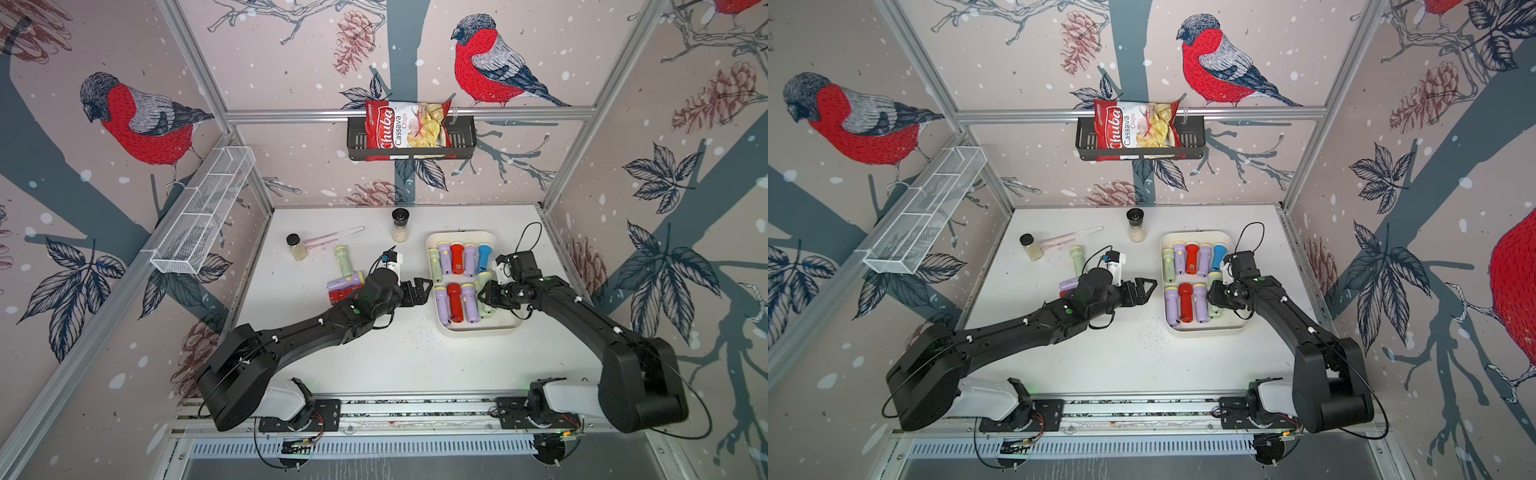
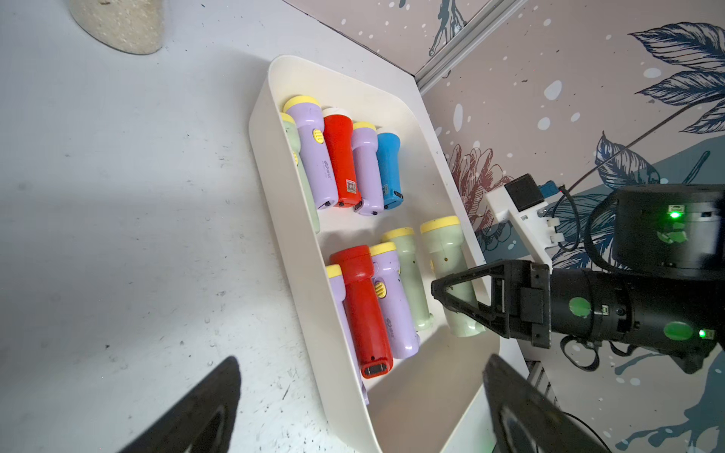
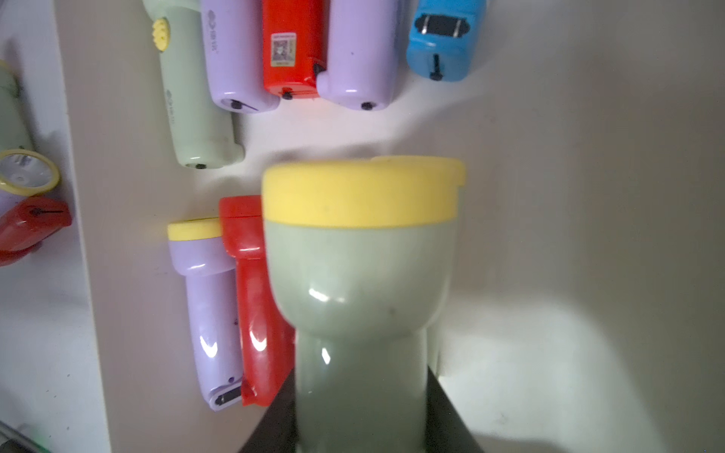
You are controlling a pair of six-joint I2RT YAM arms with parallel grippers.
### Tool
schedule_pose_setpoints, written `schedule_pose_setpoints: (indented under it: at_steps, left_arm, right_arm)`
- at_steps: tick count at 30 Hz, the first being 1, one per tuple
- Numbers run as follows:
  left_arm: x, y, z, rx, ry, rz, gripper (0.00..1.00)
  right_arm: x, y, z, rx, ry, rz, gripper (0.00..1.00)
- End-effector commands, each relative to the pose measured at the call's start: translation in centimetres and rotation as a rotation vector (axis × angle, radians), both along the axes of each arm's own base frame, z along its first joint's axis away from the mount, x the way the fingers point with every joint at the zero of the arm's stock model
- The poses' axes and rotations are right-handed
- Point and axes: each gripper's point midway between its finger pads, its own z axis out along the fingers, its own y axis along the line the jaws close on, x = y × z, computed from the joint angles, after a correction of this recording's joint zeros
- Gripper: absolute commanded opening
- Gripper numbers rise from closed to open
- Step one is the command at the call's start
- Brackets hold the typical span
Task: Put the flashlights into the storage boxes
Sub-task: Place the flashlight at the storage box.
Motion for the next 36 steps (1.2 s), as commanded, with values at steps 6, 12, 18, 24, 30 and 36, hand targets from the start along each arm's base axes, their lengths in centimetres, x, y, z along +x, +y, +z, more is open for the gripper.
schedule_pose_setpoints:
  at_steps: [6, 12, 18, 24, 30, 36]
  left_arm:
    - [0.4, 0.4, 0.5, 0.01, -0.022, 0.021, 0.95]
    - [0.3, 0.6, 0.5, 0.018, -0.021, 0.026, 0.95]
    - [0.3, 0.6, 0.3, 0.021, -0.018, 0.026, 0.95]
    - [0.3, 0.7, 0.3, 0.023, -0.019, 0.027, 0.95]
    - [0.2, 1.1, 0.5, 0.031, -0.026, 0.038, 0.95]
    - [0.4, 2.4, 1.0, 0.054, -0.061, 0.068, 0.96]
  right_arm:
    - [1.1, -2.0, -1.3, -0.07, 0.017, -0.036, 0.34]
    - [1.4, -2.4, -1.6, -0.08, 0.027, -0.064, 0.51]
    - [1.5, -3.2, -1.3, -0.123, 0.021, -0.083, 0.63]
    - [1.4, -3.5, -1.5, -0.135, 0.028, -0.099, 0.66]
    - [1.7, -3.6, -0.9, -0.14, 0.019, -0.11, 0.67]
    - [2.5, -1.4, 2.4, -0.114, -0.103, -0.04, 0.67]
